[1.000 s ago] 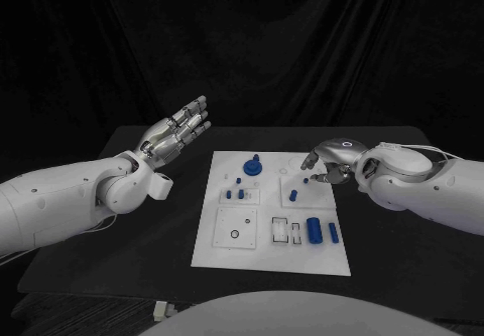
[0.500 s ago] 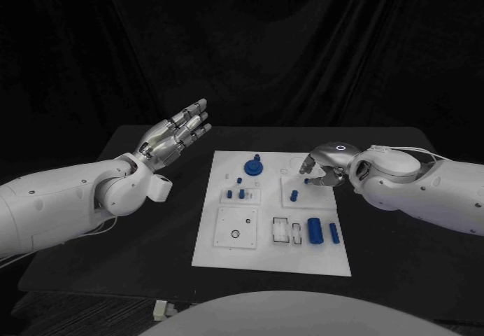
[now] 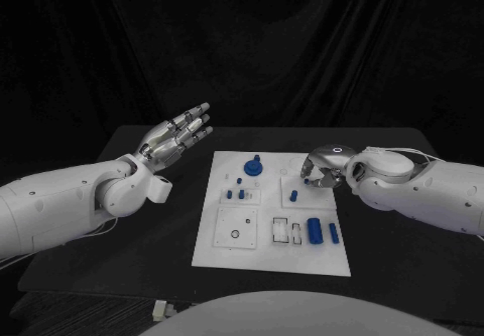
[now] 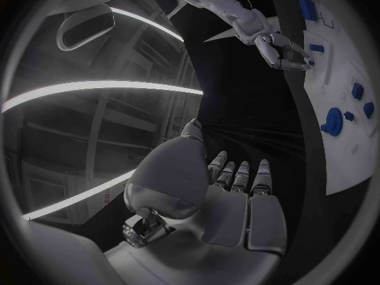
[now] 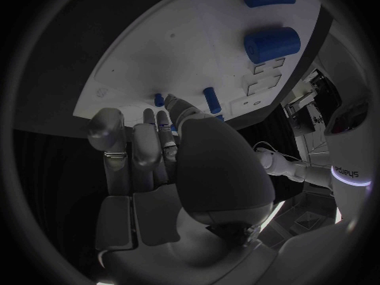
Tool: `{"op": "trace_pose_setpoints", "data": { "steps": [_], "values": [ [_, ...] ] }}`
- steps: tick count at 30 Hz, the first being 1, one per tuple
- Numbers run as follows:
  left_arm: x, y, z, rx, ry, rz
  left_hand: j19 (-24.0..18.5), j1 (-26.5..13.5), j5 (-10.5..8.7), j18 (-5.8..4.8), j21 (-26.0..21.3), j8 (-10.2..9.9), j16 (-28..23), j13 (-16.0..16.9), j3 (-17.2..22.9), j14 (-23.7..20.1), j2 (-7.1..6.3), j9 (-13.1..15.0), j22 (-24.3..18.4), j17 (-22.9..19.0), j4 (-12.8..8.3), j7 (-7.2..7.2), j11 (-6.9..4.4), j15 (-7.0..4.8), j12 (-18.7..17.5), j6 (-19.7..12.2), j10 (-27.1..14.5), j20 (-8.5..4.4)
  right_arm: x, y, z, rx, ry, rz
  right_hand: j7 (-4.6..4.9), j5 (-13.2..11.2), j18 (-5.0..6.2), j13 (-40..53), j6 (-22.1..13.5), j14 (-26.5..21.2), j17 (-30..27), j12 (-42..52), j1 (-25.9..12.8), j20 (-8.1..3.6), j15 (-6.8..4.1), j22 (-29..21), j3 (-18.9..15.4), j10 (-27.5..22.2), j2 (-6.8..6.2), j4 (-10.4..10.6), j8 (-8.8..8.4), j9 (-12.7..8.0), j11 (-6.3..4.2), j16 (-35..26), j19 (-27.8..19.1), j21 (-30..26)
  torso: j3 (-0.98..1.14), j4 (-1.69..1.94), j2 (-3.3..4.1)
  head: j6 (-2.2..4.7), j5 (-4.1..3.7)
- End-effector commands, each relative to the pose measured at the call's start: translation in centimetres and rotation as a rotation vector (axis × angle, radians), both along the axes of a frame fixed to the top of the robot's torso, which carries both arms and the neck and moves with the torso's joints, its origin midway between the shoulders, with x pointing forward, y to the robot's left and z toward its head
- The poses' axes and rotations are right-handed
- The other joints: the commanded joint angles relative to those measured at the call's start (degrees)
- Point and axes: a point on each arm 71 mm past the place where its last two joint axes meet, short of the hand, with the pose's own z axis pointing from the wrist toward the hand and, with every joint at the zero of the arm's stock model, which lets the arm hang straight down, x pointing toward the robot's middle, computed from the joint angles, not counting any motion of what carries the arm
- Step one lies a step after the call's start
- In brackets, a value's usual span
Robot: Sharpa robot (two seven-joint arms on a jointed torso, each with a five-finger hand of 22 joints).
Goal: Assemble the parts on the task board
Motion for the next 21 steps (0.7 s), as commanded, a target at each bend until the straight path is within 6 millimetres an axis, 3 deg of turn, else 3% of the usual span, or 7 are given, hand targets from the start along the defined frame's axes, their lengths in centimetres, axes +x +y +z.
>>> {"op": "trace_pose_setpoints", "data": {
  "steps": [1, 10, 14, 16, 21],
  "values": [
    [-0.3, -0.3, 0.5, -0.072, -0.042, -0.019, 0.1, -0.9, -0.71, 1.2, 0.1, 0.2, -0.2, -0.1, -0.4, 0.0, -0.05, 0.1, 0.4, -0.1, 0.6, 0.01, 0.35, 0.31, -0.4, 0.6, 0.0, 0.37, 0.0, -0.1, -0.5, -0.021, 0.014, -0.008, 0.04, -0.2, 0.92, -0.1, 0.7, -0.4, -0.2, 0.5, 0.3, -0.22, -0.04, 6.7, 0.0, 0.7, 0.41, -0.3, 0.41, 0.1, -0.06, -0.2, 0.2, -0.3, -0.01, 0.1, -0.01, -0.01, -0.07],
    [-0.3, -0.4, 0.3, -0.074, -0.035, -0.025, 0.2, -0.7, -0.12, 1.23, 0.2, 0.2, -0.2, -0.1, -0.2, 0.0, 0.07, 0.1, 0.5, -0.1, 0.4, 0.2, 0.42, 0.57, -0.4, 0.6, 0.0, 0.61, 0.0, 0.0, -1.3, -0.02, 0.018, -0.008, 0.19, 0.4, 0.87, -0.2, 1.9, -0.4, -0.5, 1.2, 0.9, -0.29, -0.03, 6.7, 0.4, 2.4, 0.69, -0.6, 0.72, 0.3, -0.1, -0.3, 0.4, -0.3, -0.06, -0.03, -0.09, -0.01, 0.07],
    [-0.4, -0.4, 0.2, -0.074, -0.029, -0.029, 0.3, -0.2, 0.69, 1.21, 0.2, 0.7, -0.2, -0.1, 0.0, 0.0, 0.15, 0.4, 0.6, -0.1, 0.3, 1.17, 0.81, 0.99, -0.4, 2.9, 0.0, 1.0, 0.0, 0.0, -1.6, -0.02, 0.021, -0.006, 0.3, 1.1, 0.85, -0.4, 2.5, -0.5, -0.7, 1.3, 1.5, -0.21, 0.14, 6.7, 0.9, 3.1, 0.87, -1.0, 0.78, 0.4, -0.09, -0.4, 0.4, -0.4, -0.05, 0.08, -0.1, -0.01, -0.05],
    [-0.4, -0.4, 0.1, -0.073, -0.027, -0.03, 0.3, 0.0, 0.91, 1.21, 0.2, 0.9, -0.2, -0.1, 0.1, 0.0, 0.2, 0.4, 0.6, -0.1, 0.2, 1.42, 0.99, 1.1, -0.4, 3.4, 0.0, 1.12, 0.0, 0.0, -1.7, -0.018, 0.02, -0.005, 0.46, 2.6, 0.84, -0.7, 3.1, -0.5, -0.9, 1.4, 2.5, -0.14, 0.25, 6.8, 1.8, 4.0, 1.12, -1.7, 0.87, 0.5, -0.14, -0.5, 0.4, -0.4, -0.04, 0.09, -0.07, -0.01, -0.02],
    [-0.4, -0.4, 0.0, -0.069, -0.022, -0.028, 0.4, 0.6, 1.6, 1.22, 0.3, 1.2, -0.2, 0.0, 0.3, 0.0, 0.23, 0.5, 0.9, -0.1, -0.1, 1.81, 1.33, 1.35, -0.3, 4.2, 0.1, 1.36, 0.0, 0.0, -1.6, 0.001, -0.002, 0.0, 0.69, 3.4, 0.77, -1.0, 5.3, -0.7, -1.4, 2.1, 3.8, 0.24, 0.8, 6.9, 3.0, 7.2, 1.5, -2.9, 1.57, 1.0, -0.45, -0.7, 0.5, -0.1, -0.06, 0.11, -0.13, -0.01, 0.14]
  ]
}}
